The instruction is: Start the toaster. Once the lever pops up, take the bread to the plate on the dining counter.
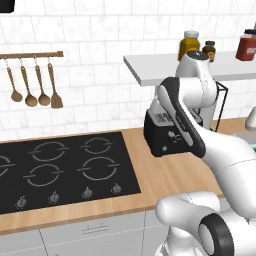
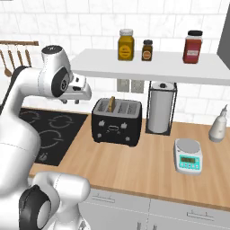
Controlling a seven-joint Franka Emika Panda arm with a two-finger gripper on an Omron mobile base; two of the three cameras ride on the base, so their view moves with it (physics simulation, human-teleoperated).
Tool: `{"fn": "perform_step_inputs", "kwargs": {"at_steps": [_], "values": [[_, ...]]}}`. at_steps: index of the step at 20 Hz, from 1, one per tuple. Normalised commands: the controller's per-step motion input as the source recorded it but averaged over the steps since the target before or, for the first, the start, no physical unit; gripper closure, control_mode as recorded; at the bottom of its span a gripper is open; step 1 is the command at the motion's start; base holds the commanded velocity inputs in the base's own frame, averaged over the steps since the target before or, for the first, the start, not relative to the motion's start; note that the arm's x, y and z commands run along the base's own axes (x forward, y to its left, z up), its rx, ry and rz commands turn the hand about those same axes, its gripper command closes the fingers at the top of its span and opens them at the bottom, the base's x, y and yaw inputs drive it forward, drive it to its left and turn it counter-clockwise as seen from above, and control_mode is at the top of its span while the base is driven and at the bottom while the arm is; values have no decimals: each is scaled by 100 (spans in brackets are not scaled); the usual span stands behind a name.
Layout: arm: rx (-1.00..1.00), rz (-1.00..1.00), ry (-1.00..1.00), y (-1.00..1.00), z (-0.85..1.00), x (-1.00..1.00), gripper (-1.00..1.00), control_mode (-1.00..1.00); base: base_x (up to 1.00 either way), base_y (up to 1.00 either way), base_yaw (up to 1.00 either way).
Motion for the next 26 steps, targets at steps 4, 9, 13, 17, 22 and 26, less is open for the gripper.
{"fn": "perform_step_inputs", "kwargs": {"at_steps": [4,9,13,17,22,26], "values": [[0,0,0,-5,-4,-4,-100,-100,0,0,0],[0,0,0,-35,-32,0,-100,-100,0,0,0],[0,0,0,-37,-43,0,-100,-100,0,0,0],[0,0,0,-16,-47,8,-100,-100,0,0,0],[0,0,0,-4,-42,40,-100,-100,0,0,0],[0,0,0,0,-36,54,-100,-100,0,0,0]]}}
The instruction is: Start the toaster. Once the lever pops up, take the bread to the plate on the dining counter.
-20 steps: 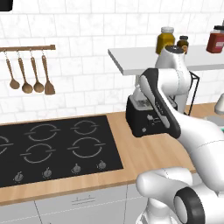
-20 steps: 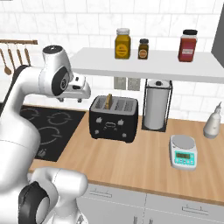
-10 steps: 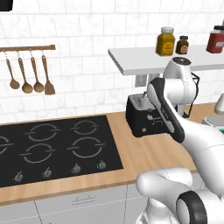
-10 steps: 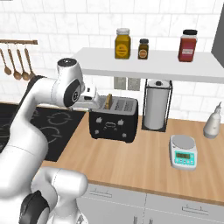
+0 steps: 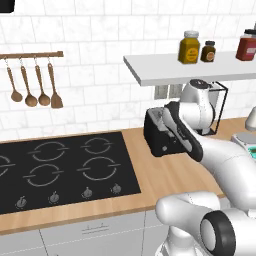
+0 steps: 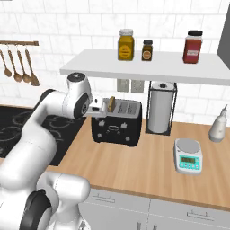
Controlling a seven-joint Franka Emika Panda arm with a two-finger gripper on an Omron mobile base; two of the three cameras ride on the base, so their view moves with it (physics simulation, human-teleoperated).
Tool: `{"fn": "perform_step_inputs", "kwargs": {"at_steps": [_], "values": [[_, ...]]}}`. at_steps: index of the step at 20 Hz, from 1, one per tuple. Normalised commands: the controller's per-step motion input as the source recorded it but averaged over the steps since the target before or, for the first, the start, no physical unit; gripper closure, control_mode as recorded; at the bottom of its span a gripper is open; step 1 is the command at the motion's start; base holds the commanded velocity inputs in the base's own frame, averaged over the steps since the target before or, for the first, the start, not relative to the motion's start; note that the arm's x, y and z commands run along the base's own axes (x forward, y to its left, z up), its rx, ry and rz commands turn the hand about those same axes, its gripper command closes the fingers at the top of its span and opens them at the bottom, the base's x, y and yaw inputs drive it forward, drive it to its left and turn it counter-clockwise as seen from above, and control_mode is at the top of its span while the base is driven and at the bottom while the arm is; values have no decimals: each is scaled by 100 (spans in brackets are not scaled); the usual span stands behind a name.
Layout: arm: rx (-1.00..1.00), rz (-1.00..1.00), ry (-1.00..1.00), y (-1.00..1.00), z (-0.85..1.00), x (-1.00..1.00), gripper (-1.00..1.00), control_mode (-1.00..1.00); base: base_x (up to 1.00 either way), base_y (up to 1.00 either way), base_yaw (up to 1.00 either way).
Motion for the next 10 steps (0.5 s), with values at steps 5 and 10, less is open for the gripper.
{"fn": "perform_step_inputs", "kwargs": {"at_steps": [5,10], "values": [[0,0,0,0,-36,48,-100,-100,0,0,0],[0,0,-2,0,-35,28,-100,-100,0,0,0]]}}
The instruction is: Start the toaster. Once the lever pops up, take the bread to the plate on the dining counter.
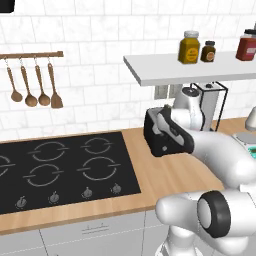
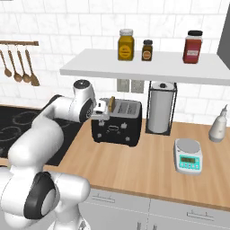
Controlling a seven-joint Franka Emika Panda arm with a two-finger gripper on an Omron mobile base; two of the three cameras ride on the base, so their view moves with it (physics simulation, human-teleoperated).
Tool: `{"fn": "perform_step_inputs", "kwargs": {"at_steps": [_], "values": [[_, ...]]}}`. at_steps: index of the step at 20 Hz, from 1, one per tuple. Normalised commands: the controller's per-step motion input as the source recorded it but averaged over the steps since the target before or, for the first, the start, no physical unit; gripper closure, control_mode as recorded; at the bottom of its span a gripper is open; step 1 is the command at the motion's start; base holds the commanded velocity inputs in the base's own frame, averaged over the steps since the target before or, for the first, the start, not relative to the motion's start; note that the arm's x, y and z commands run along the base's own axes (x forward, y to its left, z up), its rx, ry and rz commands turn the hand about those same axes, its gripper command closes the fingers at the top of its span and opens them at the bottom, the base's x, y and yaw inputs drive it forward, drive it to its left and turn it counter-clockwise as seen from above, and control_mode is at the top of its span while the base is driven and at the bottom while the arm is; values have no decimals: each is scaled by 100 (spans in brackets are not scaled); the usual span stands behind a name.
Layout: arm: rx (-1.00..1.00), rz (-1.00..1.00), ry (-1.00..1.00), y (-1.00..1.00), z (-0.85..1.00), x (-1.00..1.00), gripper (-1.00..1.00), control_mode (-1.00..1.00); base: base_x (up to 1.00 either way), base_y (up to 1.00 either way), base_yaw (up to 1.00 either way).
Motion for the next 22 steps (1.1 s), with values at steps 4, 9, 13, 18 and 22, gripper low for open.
{"fn": "perform_step_inputs", "kwargs": {"at_steps": [4,9,13,18,22], "values": [[0,0,-1,0,-28,31,-100,-100,0,0,0],[0,3,0,0,-27,33,-100,-100,0,0,0],[0,3,0,0,-27,19,-100,-100,0,0,0],[0,3,0,0,-29,6,-100,-100,0,0,0],[0,2,0,0,-36,2,-100,-100,0,0,0]]}}
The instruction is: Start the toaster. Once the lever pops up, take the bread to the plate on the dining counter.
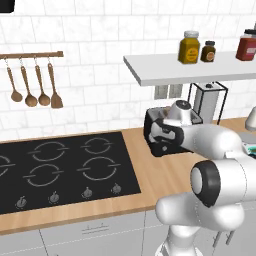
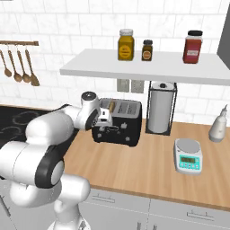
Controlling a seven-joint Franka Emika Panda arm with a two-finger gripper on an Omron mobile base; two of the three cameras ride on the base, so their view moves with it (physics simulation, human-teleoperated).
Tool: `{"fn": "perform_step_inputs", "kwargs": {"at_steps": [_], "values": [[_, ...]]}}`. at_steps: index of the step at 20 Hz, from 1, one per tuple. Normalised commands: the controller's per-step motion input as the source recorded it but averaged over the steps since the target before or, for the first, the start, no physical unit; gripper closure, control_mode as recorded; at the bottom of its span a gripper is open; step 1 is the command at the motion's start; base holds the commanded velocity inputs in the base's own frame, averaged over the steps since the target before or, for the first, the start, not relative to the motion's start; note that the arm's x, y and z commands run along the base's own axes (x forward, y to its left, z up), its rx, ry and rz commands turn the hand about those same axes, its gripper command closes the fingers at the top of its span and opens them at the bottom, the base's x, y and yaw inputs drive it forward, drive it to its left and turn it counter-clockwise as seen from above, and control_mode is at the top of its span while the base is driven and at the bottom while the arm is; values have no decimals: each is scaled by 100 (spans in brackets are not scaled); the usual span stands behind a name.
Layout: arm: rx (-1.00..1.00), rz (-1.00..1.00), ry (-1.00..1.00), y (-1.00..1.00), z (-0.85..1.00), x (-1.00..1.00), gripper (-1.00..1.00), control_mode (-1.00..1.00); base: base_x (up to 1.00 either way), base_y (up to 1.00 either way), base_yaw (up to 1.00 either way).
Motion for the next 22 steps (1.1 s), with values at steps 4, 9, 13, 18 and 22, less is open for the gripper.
{"fn": "perform_step_inputs", "kwargs": {"at_steps": [4,9,13,18,22], "values": [[0,0,0,0,-53,-22,-100,-100,0,0,0],[0,0,0,0,-60,-5,-100,-100,0,0,0],[0,0,-10,0,-29,-26,-100,-100,0,0,0],[0,-5,-36,0,81,-85,-100,-100,0,0,0],[0,-9,-22,0,100,-26,-100,-100,0,0,0]]}}
